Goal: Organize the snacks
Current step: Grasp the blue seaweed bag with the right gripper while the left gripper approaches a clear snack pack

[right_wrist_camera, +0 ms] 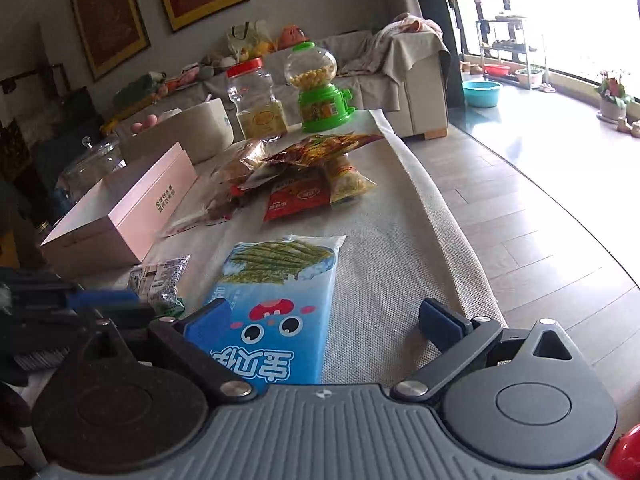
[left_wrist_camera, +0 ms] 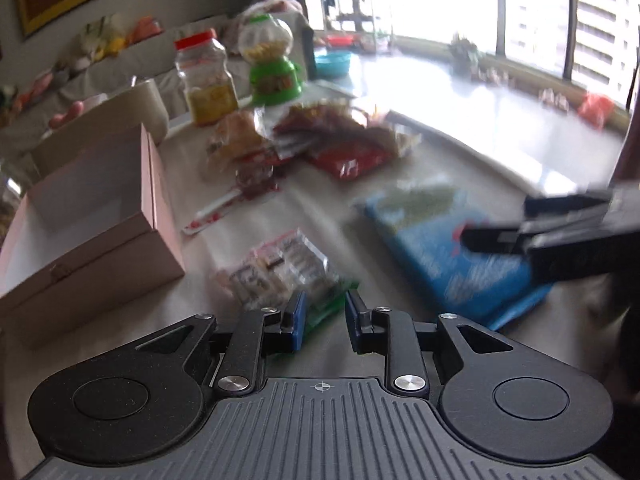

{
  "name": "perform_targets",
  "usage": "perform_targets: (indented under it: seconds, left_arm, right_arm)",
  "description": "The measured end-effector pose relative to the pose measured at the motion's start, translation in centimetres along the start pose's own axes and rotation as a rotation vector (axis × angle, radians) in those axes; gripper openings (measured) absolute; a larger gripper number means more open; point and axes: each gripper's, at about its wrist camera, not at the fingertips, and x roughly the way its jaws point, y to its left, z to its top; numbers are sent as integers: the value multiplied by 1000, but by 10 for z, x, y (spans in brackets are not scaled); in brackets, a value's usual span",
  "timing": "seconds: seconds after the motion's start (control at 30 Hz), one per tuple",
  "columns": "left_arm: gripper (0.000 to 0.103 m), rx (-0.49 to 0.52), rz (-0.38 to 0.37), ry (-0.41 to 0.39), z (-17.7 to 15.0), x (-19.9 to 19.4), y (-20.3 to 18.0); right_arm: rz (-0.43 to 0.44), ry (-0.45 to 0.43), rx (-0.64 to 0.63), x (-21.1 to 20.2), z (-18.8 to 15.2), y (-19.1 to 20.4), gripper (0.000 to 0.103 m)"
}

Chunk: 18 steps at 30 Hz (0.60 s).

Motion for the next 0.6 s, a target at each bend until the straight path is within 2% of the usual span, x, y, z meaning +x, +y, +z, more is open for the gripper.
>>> perform_targets:
  seconds: [0.1,0.23,0.33,0.53,0.57,0.6]
  left_arm:
    - [28,1,49,5,-7,0,10]
    - [26,-67,89,29,-14,-2,35]
    - [25,-110,-11,49,-16,-6,46]
    - [27,-34,-160,92,-7,-4,30]
    - [37,-26,-178,100,-5,-3,28]
    - [51,-24,-205,109,-4,-1,27]
  right_arm:
    - [1,-7,-34,-3,-5,2,103]
    - [-26,38,-114,-3,-6,14,103]
    - [-26,63,-105,-3,-4,14,103]
    - [-7,76,-67,-3,-1,8,103]
    - [0,75,-51,-4,0,7,103]
    - [9,76,-30,-4,1,4,103]
